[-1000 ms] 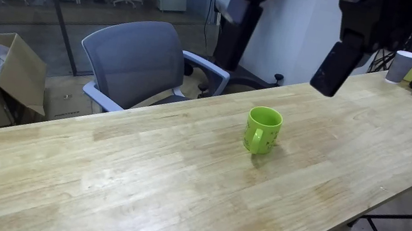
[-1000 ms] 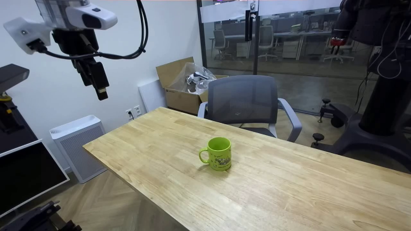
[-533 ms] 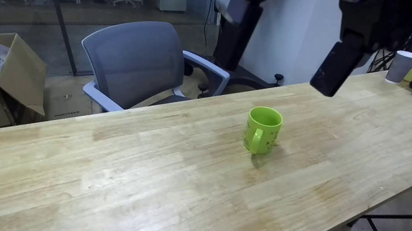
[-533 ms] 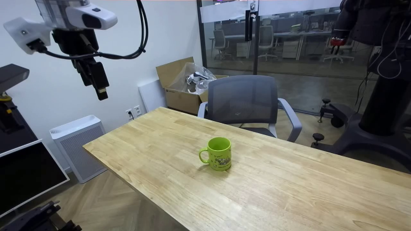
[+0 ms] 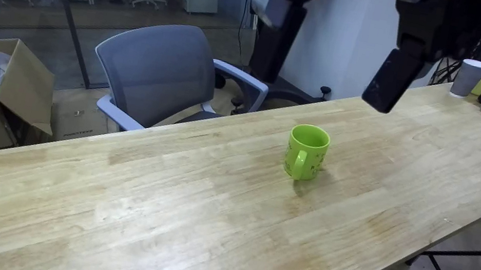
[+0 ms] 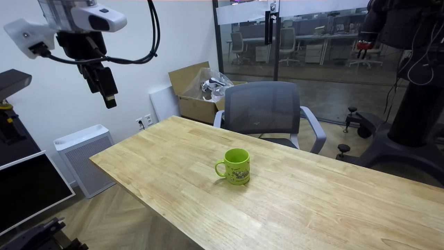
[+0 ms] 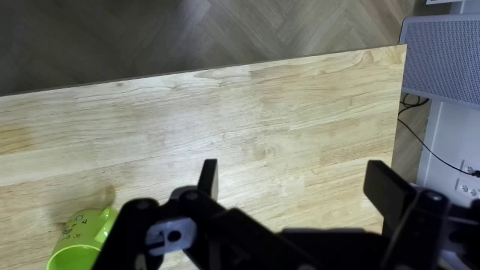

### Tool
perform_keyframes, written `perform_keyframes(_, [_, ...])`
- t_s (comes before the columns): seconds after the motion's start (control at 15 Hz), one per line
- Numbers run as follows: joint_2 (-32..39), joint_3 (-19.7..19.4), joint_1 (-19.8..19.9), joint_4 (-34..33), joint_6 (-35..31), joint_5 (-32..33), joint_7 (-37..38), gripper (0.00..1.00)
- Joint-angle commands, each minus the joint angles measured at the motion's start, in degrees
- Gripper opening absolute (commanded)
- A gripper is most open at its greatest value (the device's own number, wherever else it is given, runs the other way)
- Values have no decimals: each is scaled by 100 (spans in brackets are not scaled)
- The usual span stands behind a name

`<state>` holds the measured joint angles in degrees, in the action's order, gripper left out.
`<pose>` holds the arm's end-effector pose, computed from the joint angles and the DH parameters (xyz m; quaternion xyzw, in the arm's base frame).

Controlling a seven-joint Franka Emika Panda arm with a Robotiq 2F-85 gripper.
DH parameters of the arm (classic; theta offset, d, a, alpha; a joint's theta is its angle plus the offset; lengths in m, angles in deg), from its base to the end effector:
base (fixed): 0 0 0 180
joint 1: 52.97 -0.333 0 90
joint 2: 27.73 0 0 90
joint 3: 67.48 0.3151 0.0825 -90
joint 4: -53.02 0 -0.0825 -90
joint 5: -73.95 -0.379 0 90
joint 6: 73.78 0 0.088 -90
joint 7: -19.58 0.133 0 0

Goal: Move the mug backward

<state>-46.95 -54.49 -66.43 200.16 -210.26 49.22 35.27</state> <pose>0.3834 0.2008 0.3690 -0.9882 0.0554 -0.0264 0.1403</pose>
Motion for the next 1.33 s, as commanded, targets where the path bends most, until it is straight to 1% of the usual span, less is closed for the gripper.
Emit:
perform_keyframes(0.0, [-2, -25, -21, -5, 10, 16, 10, 100])
perform_keyframes(0.67, [-2, -25, -21, -5, 10, 16, 10, 100])
perform_keyframes(0.87, [-70, -7, 77, 41, -16, 205, 115, 100])
perform_keyframes(1.27, [-255, -41, 467, 219, -167, 966, 236, 100])
